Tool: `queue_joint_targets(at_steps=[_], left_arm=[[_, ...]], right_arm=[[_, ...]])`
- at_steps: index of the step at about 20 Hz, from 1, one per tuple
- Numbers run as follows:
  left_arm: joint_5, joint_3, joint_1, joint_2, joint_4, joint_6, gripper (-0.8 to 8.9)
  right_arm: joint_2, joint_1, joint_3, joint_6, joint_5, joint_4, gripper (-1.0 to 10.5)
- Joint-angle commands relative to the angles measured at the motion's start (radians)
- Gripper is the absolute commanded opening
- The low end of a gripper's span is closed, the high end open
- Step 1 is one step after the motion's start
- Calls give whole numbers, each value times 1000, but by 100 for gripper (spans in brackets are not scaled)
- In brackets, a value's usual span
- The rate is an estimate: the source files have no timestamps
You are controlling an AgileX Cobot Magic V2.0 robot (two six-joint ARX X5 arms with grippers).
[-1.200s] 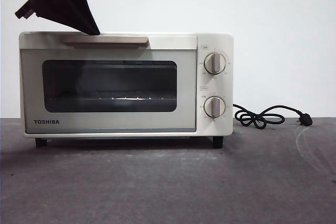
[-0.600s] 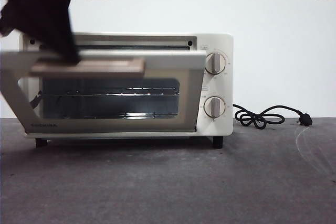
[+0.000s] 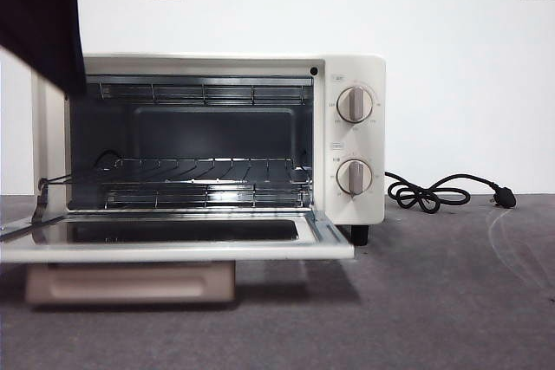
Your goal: Take the corn from the table,put the corn in the oven
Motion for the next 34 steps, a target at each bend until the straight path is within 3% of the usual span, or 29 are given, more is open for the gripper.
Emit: queue_joint_targets(at_steps=[1,7,12,17,23,34], left_arm=[[5,-7,-11,-92,13,-5,-6],[-18,-7,-11,-342,13,-7,-5],[-282,-7,-11,-526,13,-23,-6],[-452,-7,-11,-651,0,-26,-5],[-467,-7,-11,-682,-40,-31,-6],[-468,-7,-11,-682,-40,-31,-6]], right_arm=[[29,8,4,-43,0,9,-12],[170,79,4,-136,0,129,-12],[337,87,4,-239,12,243,-12],[488,87,4,-409,134,335,-12],[658,87,4,-616,259,473,-12],[814,86,4,-893,523,640,-12]])
